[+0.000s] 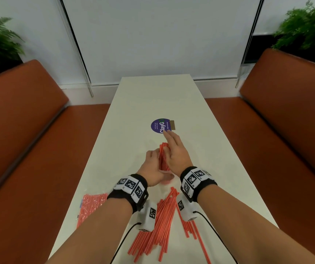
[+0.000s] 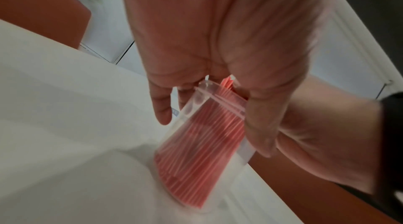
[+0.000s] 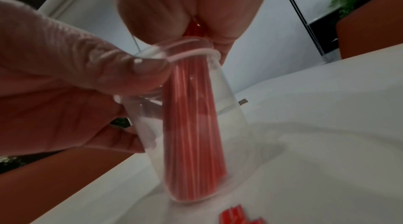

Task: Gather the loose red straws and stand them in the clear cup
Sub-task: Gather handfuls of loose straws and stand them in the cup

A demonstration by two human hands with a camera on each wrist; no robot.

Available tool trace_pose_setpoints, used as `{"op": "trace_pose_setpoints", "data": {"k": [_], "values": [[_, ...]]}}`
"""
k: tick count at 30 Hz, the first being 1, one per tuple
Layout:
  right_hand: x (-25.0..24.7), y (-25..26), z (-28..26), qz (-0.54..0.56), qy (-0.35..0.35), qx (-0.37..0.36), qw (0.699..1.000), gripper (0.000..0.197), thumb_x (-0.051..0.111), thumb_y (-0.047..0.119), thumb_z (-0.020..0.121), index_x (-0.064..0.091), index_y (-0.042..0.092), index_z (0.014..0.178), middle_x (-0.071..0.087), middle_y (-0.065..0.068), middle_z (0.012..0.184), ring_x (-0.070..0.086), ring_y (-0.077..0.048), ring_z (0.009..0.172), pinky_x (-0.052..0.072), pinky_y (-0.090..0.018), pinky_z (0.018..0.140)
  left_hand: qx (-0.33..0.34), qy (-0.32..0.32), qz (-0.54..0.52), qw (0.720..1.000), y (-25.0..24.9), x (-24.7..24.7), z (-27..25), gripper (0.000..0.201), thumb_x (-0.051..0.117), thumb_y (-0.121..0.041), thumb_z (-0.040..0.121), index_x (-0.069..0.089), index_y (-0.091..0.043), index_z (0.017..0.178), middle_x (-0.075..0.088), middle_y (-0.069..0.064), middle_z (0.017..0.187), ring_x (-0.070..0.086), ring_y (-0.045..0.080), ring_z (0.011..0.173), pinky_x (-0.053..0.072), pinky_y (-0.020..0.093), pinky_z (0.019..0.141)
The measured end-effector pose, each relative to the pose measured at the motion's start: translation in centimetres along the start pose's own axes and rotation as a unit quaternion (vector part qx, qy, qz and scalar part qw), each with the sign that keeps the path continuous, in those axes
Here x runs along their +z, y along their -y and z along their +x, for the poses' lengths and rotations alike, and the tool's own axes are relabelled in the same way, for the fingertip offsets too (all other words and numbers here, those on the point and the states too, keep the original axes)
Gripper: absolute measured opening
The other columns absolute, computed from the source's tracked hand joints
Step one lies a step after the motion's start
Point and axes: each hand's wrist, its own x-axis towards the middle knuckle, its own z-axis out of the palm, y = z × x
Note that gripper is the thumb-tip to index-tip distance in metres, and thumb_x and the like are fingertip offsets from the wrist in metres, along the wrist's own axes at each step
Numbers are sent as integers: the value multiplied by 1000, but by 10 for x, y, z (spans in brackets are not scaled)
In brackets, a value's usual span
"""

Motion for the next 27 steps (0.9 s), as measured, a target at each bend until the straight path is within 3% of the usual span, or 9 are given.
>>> {"op": "trace_pose_setpoints", "data": {"k": [3, 7, 12, 17, 19, 21, 23, 25, 27], "values": [[-3, 3, 2, -72, 71, -15, 995, 47, 40, 18, 99, 36, 6, 144, 42, -14, 148, 39, -28, 135, 32, -33, 112, -6, -10, 15, 1000, -1, 0, -1, 88, 82, -24, 69, 31, -14, 140, 34, 5, 130, 48, 17, 111, 40, 24, 98], [-6, 1, 5, -147, 95, -85, 981, 51, 34, 34, 95, 51, 4, 133, 49, -13, 144, 46, -33, 132, 41, -44, 108, 4, -3, 31, 1000, -2, 2, -2, 79, 80, -24, 72, 35, -17, 136, 31, 6, 125, 40, 18, 119, 35, 18, 101], [-9, 1, 8, -196, 154, -94, 964, 40, 37, 23, 101, 50, 9, 136, 46, -10, 147, 35, -32, 140, 28, -39, 116, -21, -8, 33, 999, -5, 3, -6, 81, 79, -26, 74, 32, -15, 140, 29, 8, 130, 48, 23, 119, 39, 25, 105], [-25, 15, -3, -93, 52, -1, 994, 53, 35, 35, 98, 39, 5, 142, 43, -17, 147, 39, -33, 136, 33, -42, 113, -39, -24, 30, 998, -4, 0, -15, 105, 83, -32, 68, 17, -14, 148, 29, 7, 132, 49, 24, 122, 39, 26, 103], [-36, 18, -12, -75, 35, 89, 993, 52, 39, 28, 99, 33, 0, 143, 43, -20, 144, 39, -33, 134, 33, -39, 111, -75, -11, 32, 997, -5, -4, -22, 131, 87, -33, 62, -4, -10, 153, 22, 9, 142, 42, 26, 132, 37, 30, 110], [-49, 22, -21, -104, 72, 192, 973, 40, 44, 17, 94, 43, -3, 129, 51, -24, 132, 49, -36, 121, 41, -39, 102, -131, -8, 55, 990, -3, -8, -31, 137, 88, -32, 61, -11, -5, 153, 18, 13, 150, 36, 29, 138, 37, 35, 113], [-61, 32, -36, -142, 178, 269, 936, 26, 44, 15, 91, 50, -3, 110, 58, -22, 116, 58, -35, 105, 49, -36, 85, -192, 1, 107, 976, -1, -9, -44, 116, 83, -33, 68, 9, -1, 152, 27, 16, 149, 40, 30, 136, 41, 36, 110], [-65, 40, -58, -169, 319, 287, 888, 22, 40, 16, 94, 52, 0, 99, 57, -17, 101, 57, -28, 90, 49, -30, 68, -222, 36, 175, 958, 3, -6, -59, 75, 72, -33, 80, 37, -1, 139, 47, 13, 133, 52, 28, 124, 47, 31, 100], [-64, 45, -80, -198, 402, 278, 850, 22, 38, 16, 94, 56, 4, 90, 56, -14, 94, 52, -22, 80, 45, -28, 63, -221, 88, 219, 946, 8, 2, -74, 45, 58, -28, 88, 54, -2, 126, 60, 9, 120, 60, 25, 114, 50, 29, 92]]}}
